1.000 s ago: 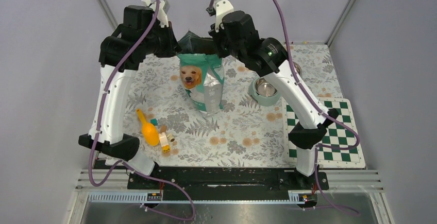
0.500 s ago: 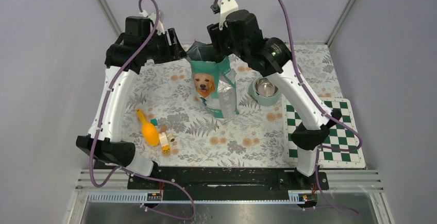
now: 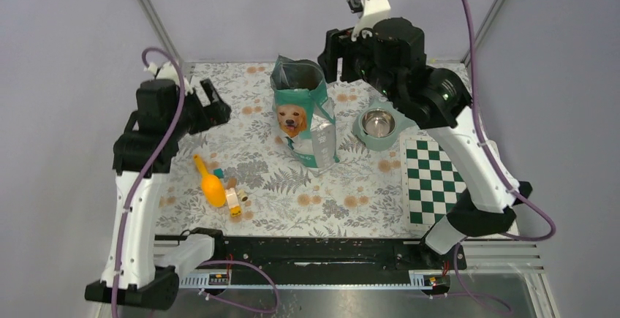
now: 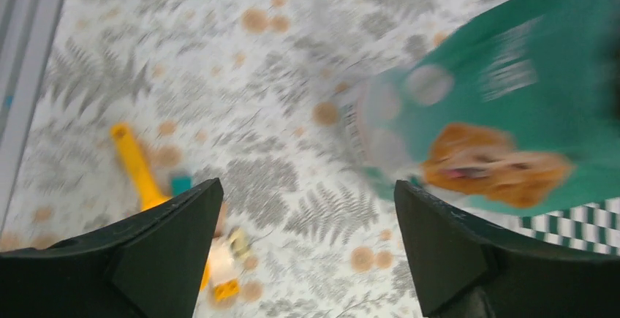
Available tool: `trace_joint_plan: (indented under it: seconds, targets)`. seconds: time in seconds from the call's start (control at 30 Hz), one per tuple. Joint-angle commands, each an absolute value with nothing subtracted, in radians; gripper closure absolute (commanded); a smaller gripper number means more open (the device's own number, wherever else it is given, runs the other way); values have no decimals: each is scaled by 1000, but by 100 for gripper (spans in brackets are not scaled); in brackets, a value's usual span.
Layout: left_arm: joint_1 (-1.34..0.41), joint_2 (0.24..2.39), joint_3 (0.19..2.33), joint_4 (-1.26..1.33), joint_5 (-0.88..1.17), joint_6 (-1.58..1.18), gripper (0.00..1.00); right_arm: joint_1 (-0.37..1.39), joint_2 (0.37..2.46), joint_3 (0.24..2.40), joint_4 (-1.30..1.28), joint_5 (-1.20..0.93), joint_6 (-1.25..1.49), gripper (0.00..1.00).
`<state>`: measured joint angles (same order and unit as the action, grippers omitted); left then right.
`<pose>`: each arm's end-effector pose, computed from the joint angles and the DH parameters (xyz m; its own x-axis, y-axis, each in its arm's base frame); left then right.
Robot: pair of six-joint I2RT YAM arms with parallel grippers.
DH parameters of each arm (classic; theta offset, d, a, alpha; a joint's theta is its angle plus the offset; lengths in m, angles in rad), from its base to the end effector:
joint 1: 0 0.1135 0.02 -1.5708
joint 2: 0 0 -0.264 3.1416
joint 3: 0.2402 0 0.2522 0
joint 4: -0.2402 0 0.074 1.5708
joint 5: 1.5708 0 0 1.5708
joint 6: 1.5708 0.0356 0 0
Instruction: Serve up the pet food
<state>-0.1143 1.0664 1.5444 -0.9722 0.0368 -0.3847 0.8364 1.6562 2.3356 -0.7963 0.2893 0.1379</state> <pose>0.1775 -0.0217 0.4586 -0.4916 -0.3210 -0.8095 -0.0414 0.9371 -0.3466 0.2104 0.2179 0.5645 -0.1491 0.0315 -0.9883 -0.5058 0.8564 0.1036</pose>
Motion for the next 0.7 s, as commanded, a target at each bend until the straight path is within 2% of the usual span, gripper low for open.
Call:
trace_joint_plan:
  seconds: [0.0,0.07,0.13,0.23,0.43,0.67]
  targets:
    - [-66,935,1255,-999,-126,-436,6,833,1491,2112,-687,382,212,26]
    - [-52,888,1139,-985,-139,-451,1,832,1417,1979,-636,396,228,25]
    - [-35,877,1058,-966,-158,-473,1,831,1353,1853,-586,405,235,24]
    - [-3,930,996,-933,-145,-497,1,824,1289,1750,-565,394,241,31]
    - [202,1152,981,-848,-39,-512,12,794,1249,1655,-558,347,235,38]
    - [322,1331,963,-756,-82,-519,13,702,1258,1615,-565,330,223,40]
